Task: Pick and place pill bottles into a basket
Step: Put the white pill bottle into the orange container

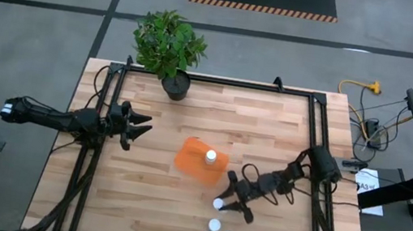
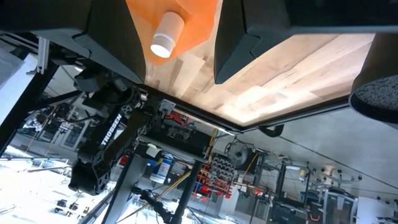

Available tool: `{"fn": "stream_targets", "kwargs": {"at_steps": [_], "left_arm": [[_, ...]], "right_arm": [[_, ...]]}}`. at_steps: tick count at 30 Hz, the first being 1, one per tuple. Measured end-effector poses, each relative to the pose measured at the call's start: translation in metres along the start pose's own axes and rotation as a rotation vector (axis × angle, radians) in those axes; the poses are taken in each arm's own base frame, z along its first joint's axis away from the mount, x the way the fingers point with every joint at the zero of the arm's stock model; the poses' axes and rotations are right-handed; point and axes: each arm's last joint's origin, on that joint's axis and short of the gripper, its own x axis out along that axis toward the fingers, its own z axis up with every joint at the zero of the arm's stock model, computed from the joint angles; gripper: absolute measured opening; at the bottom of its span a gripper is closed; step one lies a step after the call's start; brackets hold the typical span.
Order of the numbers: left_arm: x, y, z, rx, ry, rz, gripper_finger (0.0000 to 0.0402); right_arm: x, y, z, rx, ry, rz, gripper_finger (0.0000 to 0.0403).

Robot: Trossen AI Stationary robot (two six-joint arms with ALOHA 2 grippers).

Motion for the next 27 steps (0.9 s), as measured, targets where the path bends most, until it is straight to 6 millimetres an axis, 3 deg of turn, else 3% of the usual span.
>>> {"fn": "stream_targets", "kwargs": {"at_steps": [10, 15, 27], "left_arm": [[0.000, 0.000, 0.000, 0.000, -0.001, 0.000, 0.0173], [0.000, 0.000, 0.000, 0.000, -0.001, 0.000, 0.0173], [0.000, 0.000, 0.000, -0.001, -0.001, 0.000, 0.0173]], "right_arm": [[0.011, -0.014, 0.011, -0.029, -0.070, -0.082, 0.0135], [0.009, -0.024, 0.014, -0.019, -0.100, -0.206, 0.0135], [0.004, -0.040, 0.018, 0.018, -0.132, -0.314, 0.0135]]}}
